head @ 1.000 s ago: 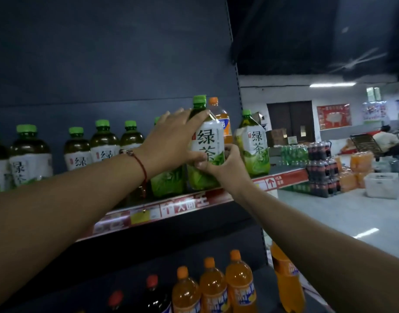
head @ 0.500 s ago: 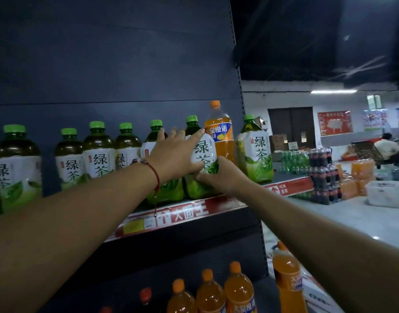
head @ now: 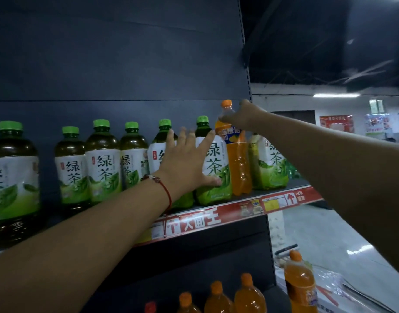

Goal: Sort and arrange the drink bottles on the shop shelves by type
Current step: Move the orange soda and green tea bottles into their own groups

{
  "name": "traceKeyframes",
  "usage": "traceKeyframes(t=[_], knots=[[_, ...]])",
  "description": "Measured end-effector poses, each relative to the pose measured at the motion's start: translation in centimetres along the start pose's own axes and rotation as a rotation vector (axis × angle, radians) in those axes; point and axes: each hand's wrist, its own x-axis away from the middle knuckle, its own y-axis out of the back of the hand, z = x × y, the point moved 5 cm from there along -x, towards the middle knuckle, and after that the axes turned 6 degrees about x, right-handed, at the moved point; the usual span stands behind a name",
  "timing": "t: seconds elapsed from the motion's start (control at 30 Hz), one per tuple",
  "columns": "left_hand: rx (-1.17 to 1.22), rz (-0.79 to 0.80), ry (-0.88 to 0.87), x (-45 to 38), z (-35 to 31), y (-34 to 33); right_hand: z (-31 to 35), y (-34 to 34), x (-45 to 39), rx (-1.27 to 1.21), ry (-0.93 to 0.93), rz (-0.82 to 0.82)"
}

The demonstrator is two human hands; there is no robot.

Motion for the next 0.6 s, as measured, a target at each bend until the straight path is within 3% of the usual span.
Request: traceKeyframes(t=[0.13,0.3,0.6], knots=[[-0.008,-0.011,0.0,0.1,-0.1,0.0,0.2,-2.4,-1.2,-0.005,-0.005,0.102],[-0.019,-0.013,0.008,0.1,-0.1,0.1,-0.9,-2.1,-0.6,-0.006,-0.02,0.022],[-0.04,0.005,0.021,0.4,-0.4,0.4,-3.6,2.5,5.7,-0.425,0.055,-0.074]])
